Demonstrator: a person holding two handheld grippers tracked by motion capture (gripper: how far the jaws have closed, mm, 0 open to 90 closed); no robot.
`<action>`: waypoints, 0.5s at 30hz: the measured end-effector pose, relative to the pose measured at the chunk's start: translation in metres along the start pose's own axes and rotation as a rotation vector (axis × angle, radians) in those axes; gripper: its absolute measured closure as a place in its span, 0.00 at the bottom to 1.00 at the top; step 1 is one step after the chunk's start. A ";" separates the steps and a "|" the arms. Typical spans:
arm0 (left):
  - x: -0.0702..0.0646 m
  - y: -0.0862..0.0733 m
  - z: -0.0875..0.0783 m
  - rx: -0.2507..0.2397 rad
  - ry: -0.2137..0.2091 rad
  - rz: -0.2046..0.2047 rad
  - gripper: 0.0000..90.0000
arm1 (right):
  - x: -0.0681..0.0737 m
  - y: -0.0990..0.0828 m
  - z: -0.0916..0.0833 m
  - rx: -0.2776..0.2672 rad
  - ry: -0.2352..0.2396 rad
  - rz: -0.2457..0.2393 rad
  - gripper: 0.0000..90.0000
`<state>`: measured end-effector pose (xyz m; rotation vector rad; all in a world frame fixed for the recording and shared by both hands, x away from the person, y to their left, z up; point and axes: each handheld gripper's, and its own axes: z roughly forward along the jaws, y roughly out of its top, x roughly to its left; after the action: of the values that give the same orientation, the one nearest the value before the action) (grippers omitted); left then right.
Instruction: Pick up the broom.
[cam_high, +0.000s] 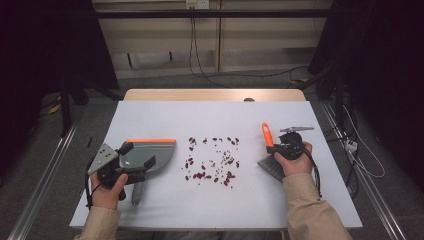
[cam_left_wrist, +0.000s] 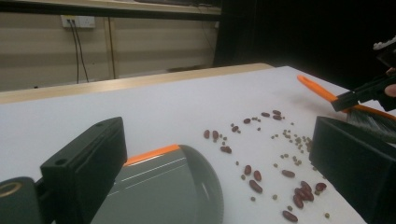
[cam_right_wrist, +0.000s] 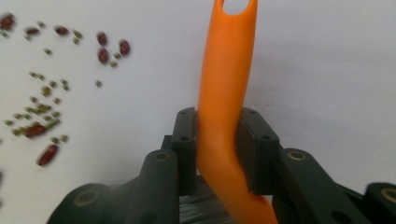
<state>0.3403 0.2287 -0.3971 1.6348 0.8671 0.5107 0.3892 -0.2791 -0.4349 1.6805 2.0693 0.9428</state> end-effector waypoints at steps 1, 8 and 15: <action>-0.001 0.000 0.000 0.000 0.000 0.003 0.04 | -0.001 0.001 -0.004 -0.037 0.011 0.004 0.79; -0.003 0.003 0.001 -0.007 -0.002 -0.002 0.04 | 0.000 0.005 -0.025 -0.174 0.067 0.026 0.80; -0.005 0.008 0.002 -0.005 -0.001 0.010 0.04 | 0.003 0.008 -0.040 -0.256 0.103 0.027 0.80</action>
<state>0.3408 0.2236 -0.3891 1.6356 0.8566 0.5186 0.3704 -0.2873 -0.3999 1.5590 1.8963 1.2674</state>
